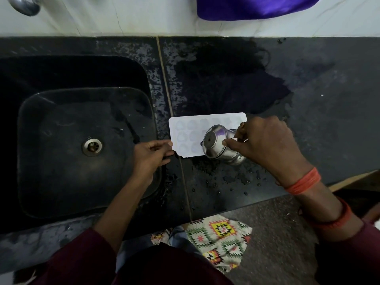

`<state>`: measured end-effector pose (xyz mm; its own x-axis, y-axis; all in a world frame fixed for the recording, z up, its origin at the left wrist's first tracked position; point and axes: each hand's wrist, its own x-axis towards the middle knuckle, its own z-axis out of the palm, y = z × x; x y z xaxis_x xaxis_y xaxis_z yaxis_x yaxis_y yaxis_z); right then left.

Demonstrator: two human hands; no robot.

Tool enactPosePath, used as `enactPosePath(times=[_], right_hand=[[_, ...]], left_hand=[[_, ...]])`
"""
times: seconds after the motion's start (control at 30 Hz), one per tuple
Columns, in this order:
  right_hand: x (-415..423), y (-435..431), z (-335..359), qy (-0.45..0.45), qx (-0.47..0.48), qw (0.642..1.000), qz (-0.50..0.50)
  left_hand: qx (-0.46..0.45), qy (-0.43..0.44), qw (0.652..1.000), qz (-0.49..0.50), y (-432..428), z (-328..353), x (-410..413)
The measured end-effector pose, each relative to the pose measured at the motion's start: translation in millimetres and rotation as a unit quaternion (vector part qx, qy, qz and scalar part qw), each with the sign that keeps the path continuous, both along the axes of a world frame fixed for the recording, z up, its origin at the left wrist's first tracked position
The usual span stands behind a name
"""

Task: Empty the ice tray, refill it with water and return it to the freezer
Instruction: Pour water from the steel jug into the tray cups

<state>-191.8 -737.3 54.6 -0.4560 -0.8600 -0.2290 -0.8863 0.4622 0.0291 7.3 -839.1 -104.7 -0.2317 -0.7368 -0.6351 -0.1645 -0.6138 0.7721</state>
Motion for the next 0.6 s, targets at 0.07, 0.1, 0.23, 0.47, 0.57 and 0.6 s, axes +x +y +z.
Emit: enactPosePath(times=[0.07,0.1,0.23,0.47,0.57,0.6], right_hand=[[0.5,-0.1,0.7,0.008,-0.003,1.000,-0.003],[0.7,-0.1,0.6,0.013,-0.005,1.000,-0.004],[-0.4,0.2,0.3,0.014,-0.001,1.000,-0.001],[0.1,3.1,-0.1,0.017,-0.002,1.000,-0.005],[1.3,4.9,0.6,0.015,-0.005,1.000,-0.009],[2.0,5.3,1.2,0.016,-0.004,1.000,-0.009]], left_hand=[[0.001,-0.003,1.000,-0.002,-0.5,-0.7,0.2],[0.000,-0.005,1.000,-0.003,-0.8,-0.6,0.2],[-0.002,-0.007,1.000,-0.004,-1.3,-0.6,-0.8],[-0.003,-0.008,1.000,-0.005,-1.8,0.0,-2.2],[-0.005,-0.011,1.000,-0.006,-1.5,0.4,-2.0],[-0.006,-0.012,1.000,-0.007,-1.4,-0.2,-1.8]])
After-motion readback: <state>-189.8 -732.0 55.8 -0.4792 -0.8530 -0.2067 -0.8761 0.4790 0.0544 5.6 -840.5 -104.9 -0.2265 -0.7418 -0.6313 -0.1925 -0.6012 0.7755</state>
